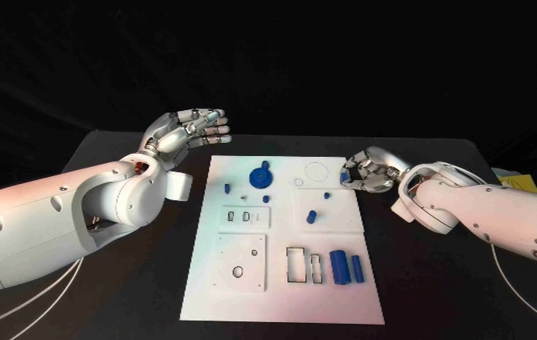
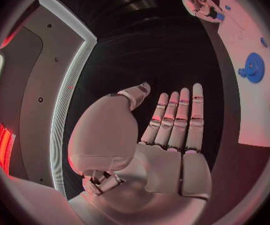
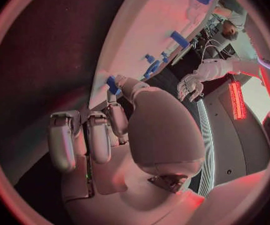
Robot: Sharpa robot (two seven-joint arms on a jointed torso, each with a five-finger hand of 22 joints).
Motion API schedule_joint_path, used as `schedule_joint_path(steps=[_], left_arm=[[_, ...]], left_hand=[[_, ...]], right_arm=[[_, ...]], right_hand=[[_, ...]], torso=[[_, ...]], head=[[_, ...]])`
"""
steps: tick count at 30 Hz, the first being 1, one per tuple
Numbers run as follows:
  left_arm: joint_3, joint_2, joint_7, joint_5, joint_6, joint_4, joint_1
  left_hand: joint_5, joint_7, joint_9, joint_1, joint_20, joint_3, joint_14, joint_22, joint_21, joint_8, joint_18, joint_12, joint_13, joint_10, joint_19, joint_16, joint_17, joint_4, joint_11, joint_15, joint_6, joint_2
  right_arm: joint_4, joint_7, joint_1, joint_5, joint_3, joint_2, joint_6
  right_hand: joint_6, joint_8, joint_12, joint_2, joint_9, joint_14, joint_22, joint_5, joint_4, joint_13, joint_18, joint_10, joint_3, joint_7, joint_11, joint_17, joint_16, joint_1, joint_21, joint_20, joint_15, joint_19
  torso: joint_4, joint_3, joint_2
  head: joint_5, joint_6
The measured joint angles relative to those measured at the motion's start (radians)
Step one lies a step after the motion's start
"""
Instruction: Assemble the parts on the task board
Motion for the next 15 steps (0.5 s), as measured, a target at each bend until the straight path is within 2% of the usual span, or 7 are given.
schedule_joint_path(steps=[5,9,15], left_arm=[[0.0,-0.001,-0.002,0.0,0.0,-0.001,0.0],[0.0,-0.002,-0.003,0.0,0.001,-0.002,0.0],[0.0,-0.003,-0.004,0.0,0.002,-0.004,0.0]], left_hand=[[0.0,0.0,-0.001,0.0,0.0,0.0,0.0,0.0,0.0,0.0,0.0,0.0,0.0,0.0,0.0,0.0,0.0,0.0,0.0,0.0,0.0,0.0],[0.0,0.0,0.0,0.0,0.0,0.0,0.0,-0.001,0.0,0.0,0.0,0.0,0.0,0.0,0.0,0.0,0.0,0.0,0.0,0.0,0.0,0.0],[0.0,0.0,0.0,0.0,0.0,0.0,0.0,-0.001,0.0,0.0,0.0,0.0,0.0,0.0,0.0,0.0,0.0,0.0,0.0,0.0,0.0,0.0]], right_arm=[[0.006,0.003,0.0,0.0,0.0,-0.004,-0.023],[0.021,0.005,0.0,-0.004,0.0,-0.012,-0.052],[0.086,0.002,0.005,-0.022,0.002,-0.026,-0.1]], right_hand=[[0.002,0.006,0.001,0.012,0.0,-0.001,0.0,-0.001,0.002,0.006,0.0,0.004,0.001,0.002,-0.004,0.0,0.0,-0.01,0.0,-0.001,-0.007,0.001],[0.002,0.006,0.006,0.021,0.0,-0.001,0.0,0.017,0.011,0.009,0.0,0.007,0.005,0.002,-0.007,0.0,0.0,-0.019,0.012,-0.008,-0.007,0.0],[0.002,0.006,0.006,0.027,0.0,-0.001,0.0,0.03,0.011,0.011,0.0,0.007,0.005,0.001,-0.007,0.0,0.0,-0.024,0.019,-0.008,-0.007,0.0]], torso=[[-0.0006,0.0,0.0],[-0.0007,0.0,-0.001],[-0.0018,-0.0002,-0.002]], head=[[-0.001,0.0],[-0.001,0.0],[0.0,0.002]])
